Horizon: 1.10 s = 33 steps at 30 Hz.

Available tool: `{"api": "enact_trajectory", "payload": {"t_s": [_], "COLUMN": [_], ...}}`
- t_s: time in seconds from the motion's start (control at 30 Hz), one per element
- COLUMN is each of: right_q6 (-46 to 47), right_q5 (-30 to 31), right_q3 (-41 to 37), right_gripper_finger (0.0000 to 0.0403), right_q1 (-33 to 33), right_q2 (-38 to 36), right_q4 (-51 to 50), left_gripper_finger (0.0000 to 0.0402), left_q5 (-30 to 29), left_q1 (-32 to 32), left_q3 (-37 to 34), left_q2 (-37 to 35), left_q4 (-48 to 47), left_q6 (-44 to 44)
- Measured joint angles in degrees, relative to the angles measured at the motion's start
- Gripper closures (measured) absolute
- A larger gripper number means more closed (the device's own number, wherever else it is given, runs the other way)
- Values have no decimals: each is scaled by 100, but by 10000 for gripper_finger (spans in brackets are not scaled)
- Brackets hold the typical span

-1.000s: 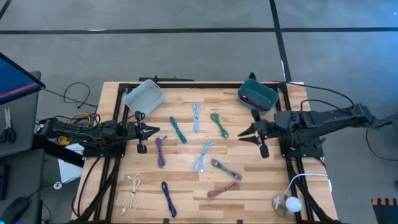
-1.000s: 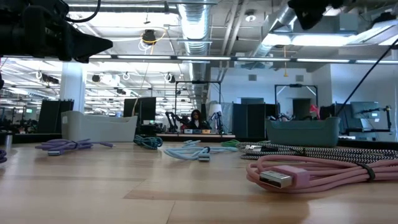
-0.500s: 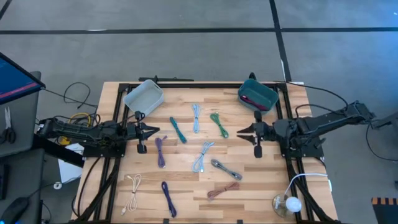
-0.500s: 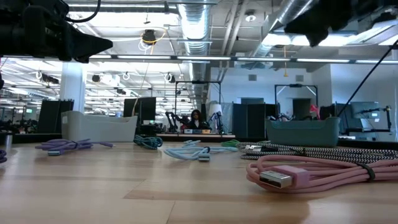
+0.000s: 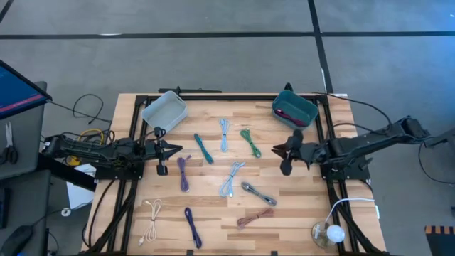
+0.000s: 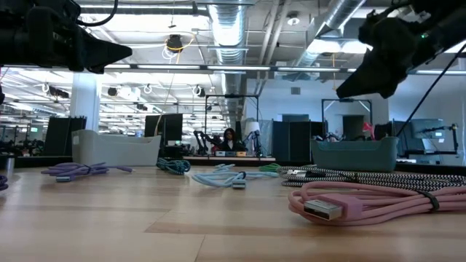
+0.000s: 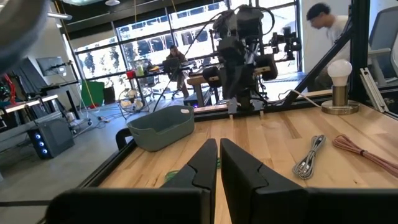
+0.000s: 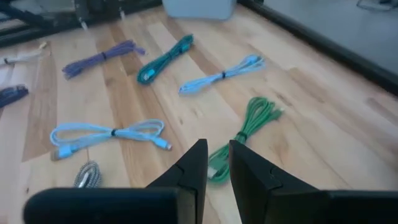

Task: Pick & Place USB Port
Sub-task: Put the green charger cable into the white bin

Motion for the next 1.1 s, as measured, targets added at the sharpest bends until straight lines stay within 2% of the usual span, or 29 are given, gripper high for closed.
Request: {"api": "enact_trajectory", "payload": {"t_s": [0.17, 0.3, 0.37, 0.5, 0.57, 0.93, 1.1], "right_q6": [-673, -713, -485, 465, 777, 1625, 1773], "right_q5": [-33, -510, -545, -26, 20, -743, -1086], "right_q3": [0, 0, 1, 2, 2, 14, 388], "right_gripper_finger": [344, 344, 344, 342, 335, 244, 212], "right_q1": [-38, -139, -191, -392, -529, -986, -1046], "right_q2": [199, 331, 405, 594, 719, 1571, 2033], "right_q4": [417, 860, 979, 911, 894, 859, 493], "left_gripper_finger": [381, 381, 381, 381, 381, 381, 381], "left_q5": [0, 0, -2, 0, 0, 0, -2], "left_q1": [0, 0, 2, 0, 2, 2, 2], "left_q3": [0, 0, 0, 0, 0, 0, 0], "left_q2": [1, 1, 1, 1, -1, 1, -1], "left_q4": [1, 1, 1, 1, 1, -1, 1], "left_q6": [0, 20, 24, 37, 39, 39, 39]}}
